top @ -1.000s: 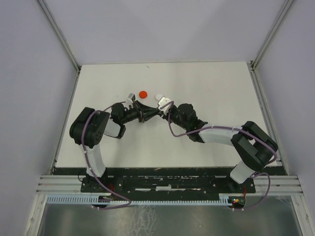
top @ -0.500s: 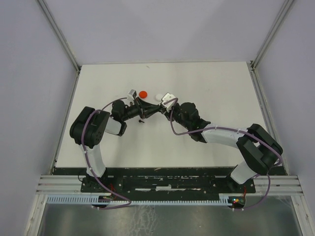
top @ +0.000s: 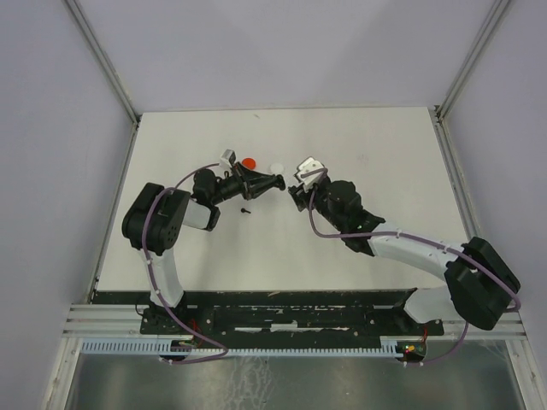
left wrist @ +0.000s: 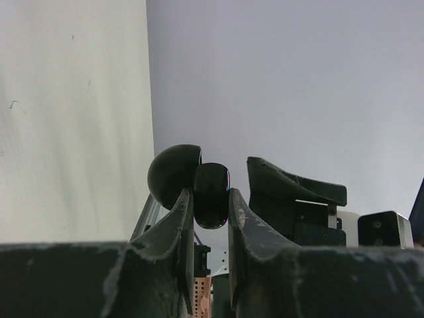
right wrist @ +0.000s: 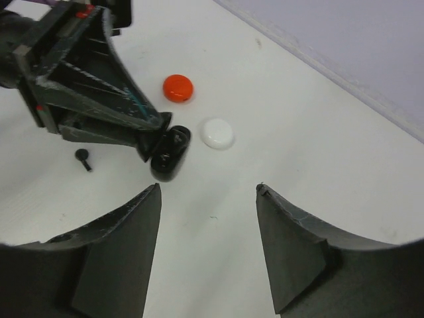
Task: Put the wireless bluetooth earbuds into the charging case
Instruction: Place the earbud in the charging case.
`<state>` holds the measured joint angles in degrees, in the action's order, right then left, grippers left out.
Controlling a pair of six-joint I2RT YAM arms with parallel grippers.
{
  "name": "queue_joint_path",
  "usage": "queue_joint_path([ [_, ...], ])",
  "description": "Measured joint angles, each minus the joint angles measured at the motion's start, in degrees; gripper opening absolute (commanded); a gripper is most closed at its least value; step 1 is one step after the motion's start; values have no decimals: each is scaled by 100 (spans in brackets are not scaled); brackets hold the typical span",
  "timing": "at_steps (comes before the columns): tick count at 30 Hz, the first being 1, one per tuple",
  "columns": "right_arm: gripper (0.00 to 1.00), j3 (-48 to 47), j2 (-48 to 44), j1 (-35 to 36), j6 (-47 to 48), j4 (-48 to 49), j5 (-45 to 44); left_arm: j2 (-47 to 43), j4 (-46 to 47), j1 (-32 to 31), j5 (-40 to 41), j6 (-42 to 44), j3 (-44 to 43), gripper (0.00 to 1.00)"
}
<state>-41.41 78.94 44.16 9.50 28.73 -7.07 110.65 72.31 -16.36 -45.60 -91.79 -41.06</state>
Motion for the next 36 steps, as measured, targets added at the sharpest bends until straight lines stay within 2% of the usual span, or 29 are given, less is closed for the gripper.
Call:
queue_joint_path([
  [5,72,-308,-177,-4,-319,-704,-920,37,-24,26,-15,9,-11,3],
  [11,73,-1414,442,-24,-636,-1565,-1394,33,-166,24,-164,188,-13,3],
  [21,73,-1939,1008,-247,-1217,-2457,-1150,-186,-280,22,-535,553,20,3],
  [36,73,-2050,1008,-319,-1381,-2752,-710,-223,-280,-2,-763,634,20,3],
])
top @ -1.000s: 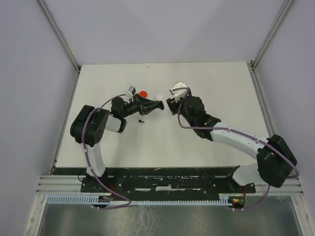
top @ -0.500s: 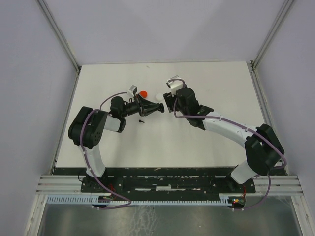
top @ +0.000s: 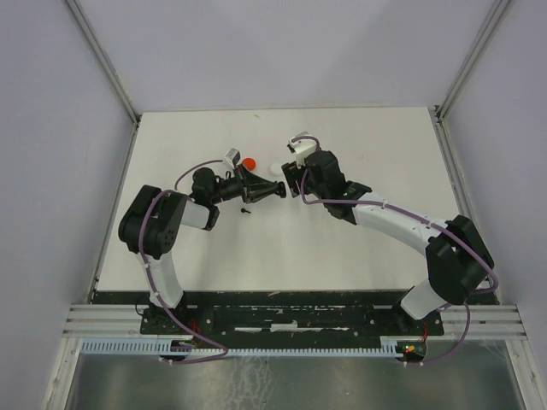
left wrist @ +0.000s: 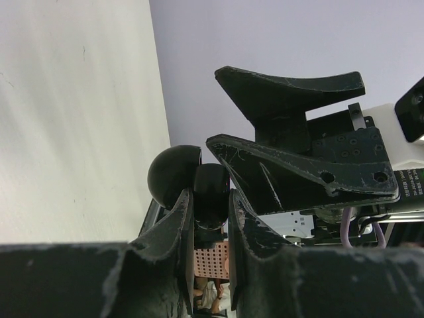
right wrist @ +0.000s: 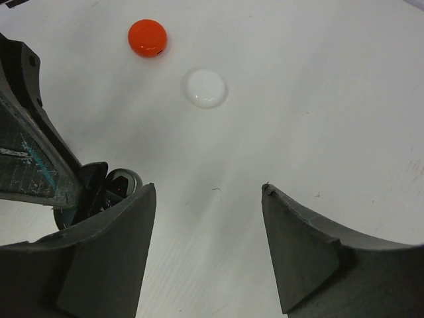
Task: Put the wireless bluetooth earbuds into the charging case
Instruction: Place the earbud in the charging case.
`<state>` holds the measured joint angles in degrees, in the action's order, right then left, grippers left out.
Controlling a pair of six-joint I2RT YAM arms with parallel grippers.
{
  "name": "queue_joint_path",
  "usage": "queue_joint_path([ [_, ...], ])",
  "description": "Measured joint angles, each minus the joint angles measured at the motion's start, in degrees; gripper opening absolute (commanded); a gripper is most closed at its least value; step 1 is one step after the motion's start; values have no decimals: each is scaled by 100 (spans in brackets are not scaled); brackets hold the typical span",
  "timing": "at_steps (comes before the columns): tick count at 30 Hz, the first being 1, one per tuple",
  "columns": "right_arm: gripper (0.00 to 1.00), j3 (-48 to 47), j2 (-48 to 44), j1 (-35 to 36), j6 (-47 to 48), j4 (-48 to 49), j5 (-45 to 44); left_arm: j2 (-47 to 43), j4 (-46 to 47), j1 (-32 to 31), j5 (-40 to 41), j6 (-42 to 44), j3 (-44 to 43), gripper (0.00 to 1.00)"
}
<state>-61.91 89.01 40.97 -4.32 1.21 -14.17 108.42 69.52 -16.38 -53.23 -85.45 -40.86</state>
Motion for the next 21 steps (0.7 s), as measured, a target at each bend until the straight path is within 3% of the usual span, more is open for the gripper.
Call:
queue_joint_path([
  [21,73,0,74,0,13,4,564,0,-85,-37,-90,221,-2,3],
])
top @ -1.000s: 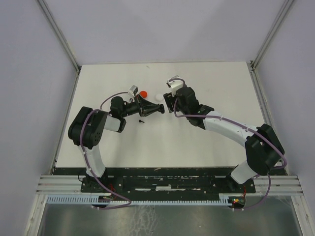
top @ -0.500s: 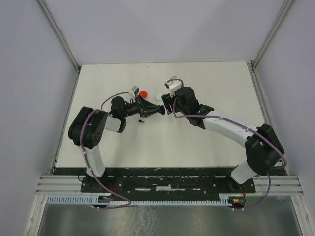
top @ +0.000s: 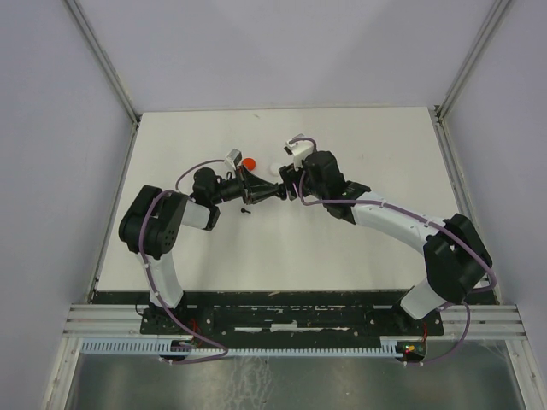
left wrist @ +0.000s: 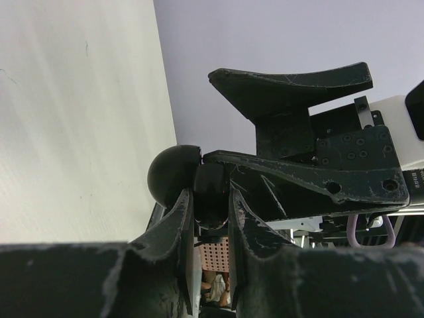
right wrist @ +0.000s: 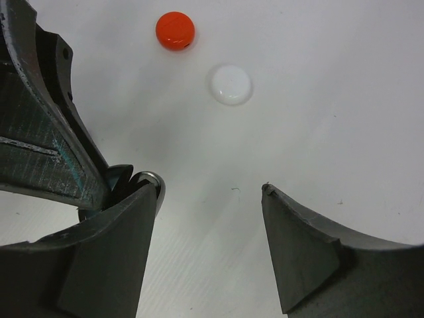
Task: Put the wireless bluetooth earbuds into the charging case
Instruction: Place the earbud in the charging case, then pick up the earbud from the center of the board.
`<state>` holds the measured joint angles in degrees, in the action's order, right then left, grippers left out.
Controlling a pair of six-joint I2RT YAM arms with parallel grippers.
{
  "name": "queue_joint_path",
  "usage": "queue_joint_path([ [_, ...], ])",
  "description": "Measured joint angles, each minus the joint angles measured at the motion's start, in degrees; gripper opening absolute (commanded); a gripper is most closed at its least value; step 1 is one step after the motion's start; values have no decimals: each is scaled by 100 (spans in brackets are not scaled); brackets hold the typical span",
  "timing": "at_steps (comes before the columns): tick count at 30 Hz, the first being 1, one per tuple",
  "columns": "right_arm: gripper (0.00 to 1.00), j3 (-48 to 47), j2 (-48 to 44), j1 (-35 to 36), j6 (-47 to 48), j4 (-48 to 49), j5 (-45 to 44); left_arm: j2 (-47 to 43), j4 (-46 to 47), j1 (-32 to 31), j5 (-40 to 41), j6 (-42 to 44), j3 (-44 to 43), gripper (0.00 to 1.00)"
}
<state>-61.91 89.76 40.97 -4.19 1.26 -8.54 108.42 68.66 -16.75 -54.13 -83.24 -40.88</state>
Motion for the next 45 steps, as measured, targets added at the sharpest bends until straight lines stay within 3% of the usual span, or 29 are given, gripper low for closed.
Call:
queue_joint_path([
  [38,75,50,-92,0,361,144,50,103,81,-11,-195,-7,-162,3],
  [45,74,111,-247,-24,201,160,-439,179,310,24,-133,-72,-157,3],
])
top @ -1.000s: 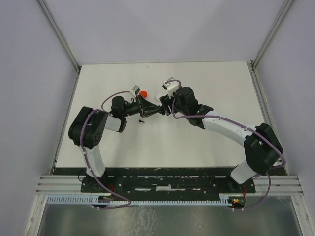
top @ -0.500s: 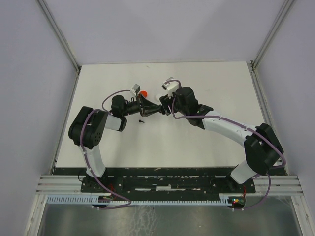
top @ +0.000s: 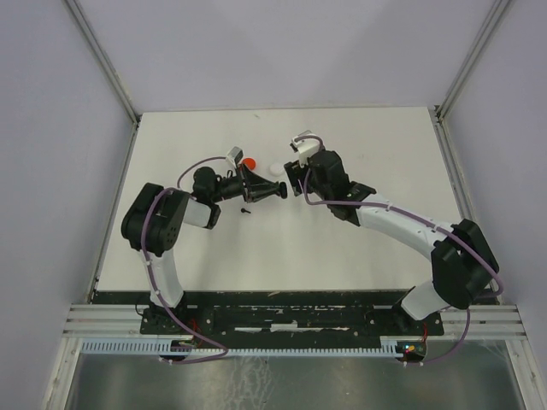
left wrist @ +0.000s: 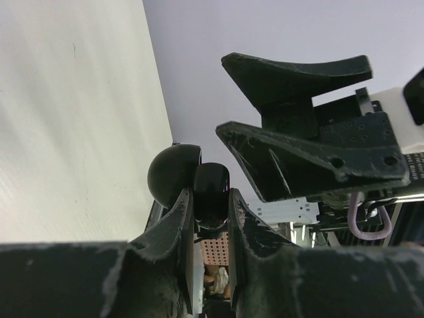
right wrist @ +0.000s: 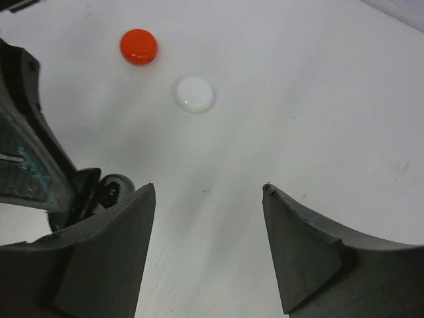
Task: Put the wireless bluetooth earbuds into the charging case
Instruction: Pick up the earbud from the center of the board.
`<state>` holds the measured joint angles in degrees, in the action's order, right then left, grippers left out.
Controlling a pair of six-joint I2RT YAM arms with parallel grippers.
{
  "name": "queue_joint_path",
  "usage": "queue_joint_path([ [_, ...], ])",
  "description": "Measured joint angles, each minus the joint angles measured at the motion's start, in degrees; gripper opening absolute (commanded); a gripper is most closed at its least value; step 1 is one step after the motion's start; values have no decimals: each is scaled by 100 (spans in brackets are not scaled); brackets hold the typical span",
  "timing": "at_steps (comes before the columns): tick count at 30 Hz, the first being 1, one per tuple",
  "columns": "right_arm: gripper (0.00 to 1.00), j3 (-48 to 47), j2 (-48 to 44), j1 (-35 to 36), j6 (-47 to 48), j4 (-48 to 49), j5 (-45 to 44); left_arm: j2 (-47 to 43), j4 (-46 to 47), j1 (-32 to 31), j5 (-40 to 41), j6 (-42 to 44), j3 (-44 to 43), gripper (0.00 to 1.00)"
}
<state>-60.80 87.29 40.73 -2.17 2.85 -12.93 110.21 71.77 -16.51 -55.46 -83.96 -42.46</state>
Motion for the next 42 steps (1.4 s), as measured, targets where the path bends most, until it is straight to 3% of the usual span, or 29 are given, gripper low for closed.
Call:
queue_joint_path([
  [8,71,-109,-35,-118,-385,-737,-365,-2,402,750,354,-476,535,3],
  [14,65,-306,376,-109,-258,-881,1056,-2,999,1344,721,-942,1102,3],
  [21,65,-1659,1858,142,-28,-1346,2153,-103,1379,1635,925,-1211,1530,3],
  [33,59,-2938,3147,660,326,-1731,2367,-520,1453,2406,1196,-1279,2140,3],
  [42,57,-3318,3692,850,533,-1873,2277,-540,1473,2734,1211,-1279,2367,3],
])
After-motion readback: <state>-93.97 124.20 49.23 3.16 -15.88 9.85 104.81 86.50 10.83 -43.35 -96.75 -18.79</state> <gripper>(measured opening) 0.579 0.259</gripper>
